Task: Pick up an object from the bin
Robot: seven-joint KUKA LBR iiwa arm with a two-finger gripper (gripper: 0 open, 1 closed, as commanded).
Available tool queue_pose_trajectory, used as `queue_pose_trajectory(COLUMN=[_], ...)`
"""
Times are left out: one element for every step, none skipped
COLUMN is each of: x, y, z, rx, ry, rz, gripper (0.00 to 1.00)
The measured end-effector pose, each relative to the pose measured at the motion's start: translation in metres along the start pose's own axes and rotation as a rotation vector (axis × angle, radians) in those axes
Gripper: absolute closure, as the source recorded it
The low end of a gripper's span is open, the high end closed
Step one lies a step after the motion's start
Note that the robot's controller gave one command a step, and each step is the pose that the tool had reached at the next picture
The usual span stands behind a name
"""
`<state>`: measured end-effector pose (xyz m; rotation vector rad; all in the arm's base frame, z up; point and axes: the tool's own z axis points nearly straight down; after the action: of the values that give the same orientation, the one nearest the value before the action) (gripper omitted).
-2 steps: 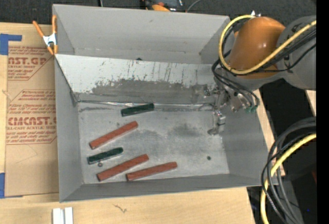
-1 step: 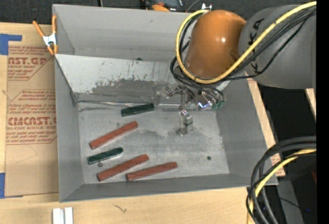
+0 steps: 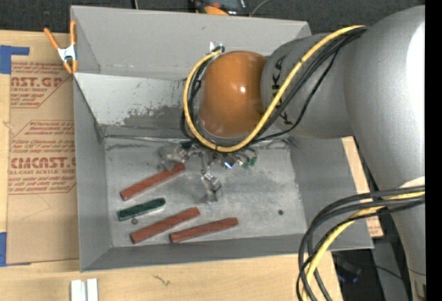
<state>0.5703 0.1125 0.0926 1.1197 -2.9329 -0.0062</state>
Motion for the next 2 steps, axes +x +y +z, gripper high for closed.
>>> queue_pose_trajectory(x=[-0.068,-0.021], y=[0.073,0.101], z=[0.024,0.021], rx=[0.001,0.009], ry=[-0.005,-0.013], rz=[-0.126,-0.200], gripper=[0.00,0.00])
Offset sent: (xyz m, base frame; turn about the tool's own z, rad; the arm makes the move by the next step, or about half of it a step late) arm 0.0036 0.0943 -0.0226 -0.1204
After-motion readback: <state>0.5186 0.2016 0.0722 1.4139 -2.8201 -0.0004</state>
